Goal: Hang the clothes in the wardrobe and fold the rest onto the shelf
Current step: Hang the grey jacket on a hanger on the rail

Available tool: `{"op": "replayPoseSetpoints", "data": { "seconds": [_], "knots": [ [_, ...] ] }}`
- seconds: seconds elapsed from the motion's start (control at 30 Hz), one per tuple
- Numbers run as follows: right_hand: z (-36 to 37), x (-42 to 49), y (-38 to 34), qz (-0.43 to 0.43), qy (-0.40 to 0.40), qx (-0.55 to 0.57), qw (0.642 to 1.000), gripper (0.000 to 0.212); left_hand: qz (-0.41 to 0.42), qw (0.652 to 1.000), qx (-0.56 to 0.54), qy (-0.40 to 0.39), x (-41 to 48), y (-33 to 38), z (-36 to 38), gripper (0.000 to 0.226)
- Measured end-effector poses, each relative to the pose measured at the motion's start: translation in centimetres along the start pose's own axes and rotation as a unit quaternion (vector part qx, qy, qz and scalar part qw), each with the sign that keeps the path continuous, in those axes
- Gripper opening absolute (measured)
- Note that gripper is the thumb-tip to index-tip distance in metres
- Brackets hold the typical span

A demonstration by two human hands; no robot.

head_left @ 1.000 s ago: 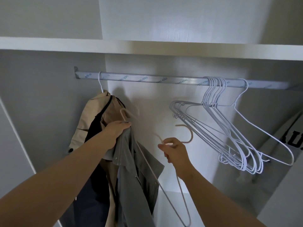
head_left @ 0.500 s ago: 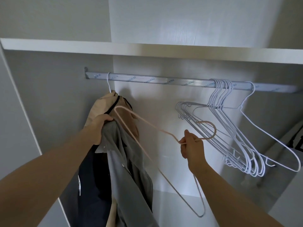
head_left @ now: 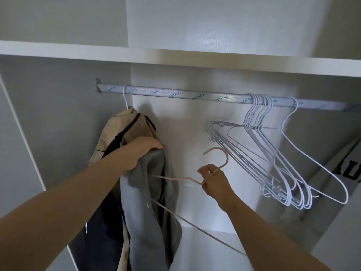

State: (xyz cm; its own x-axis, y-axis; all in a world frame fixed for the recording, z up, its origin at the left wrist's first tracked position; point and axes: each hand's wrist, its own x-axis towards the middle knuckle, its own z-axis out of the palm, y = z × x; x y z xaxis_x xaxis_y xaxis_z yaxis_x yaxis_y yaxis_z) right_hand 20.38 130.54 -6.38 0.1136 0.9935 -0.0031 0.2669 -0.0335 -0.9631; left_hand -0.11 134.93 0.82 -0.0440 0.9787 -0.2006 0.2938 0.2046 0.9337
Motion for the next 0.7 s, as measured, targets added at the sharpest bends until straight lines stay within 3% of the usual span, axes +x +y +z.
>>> {"op": "replayPoseSetpoints", "data": {
  "seconds": [0.17,0.3,0.37,0.5,0.63,0.7],
  "knots": [
    [0.8,0.0,-0.2,0.004,-0.063,0.006,0.998,0.032,0.021,0.985,-0.108,-0.137,-2.0,1.4,2.5,0.014],
    [0.7,0.0,-0.7,-0.011,-0.091,-0.06,0.994,0.017,0.026,0.958,-0.186,-0.219,-2.7,2.2,3.9,0.02],
    [-0.1,0.3,-0.8,-0.011,-0.051,-0.089,0.995,0.015,0.046,0.967,-0.166,-0.185,-2.4,2.6,3.7,0.016],
    [-2.7,0.9,-0.8,0.0,0.046,-0.087,0.995,0.023,0.102,0.994,-0.02,-0.036,-0.8,2.1,2.2,0.012],
    [-4.5,0.6,-0.9,0.009,0.073,-0.074,0.995,0.025,0.138,0.98,0.145,-0.004,0.8,0.7,2.2,0.02],
    [-5.2,0.3,-0.7,0.001,0.097,-0.04,0.994,0.025,0.128,0.976,0.175,0.016,1.5,0.4,2.9,0.025]
  ]
}}
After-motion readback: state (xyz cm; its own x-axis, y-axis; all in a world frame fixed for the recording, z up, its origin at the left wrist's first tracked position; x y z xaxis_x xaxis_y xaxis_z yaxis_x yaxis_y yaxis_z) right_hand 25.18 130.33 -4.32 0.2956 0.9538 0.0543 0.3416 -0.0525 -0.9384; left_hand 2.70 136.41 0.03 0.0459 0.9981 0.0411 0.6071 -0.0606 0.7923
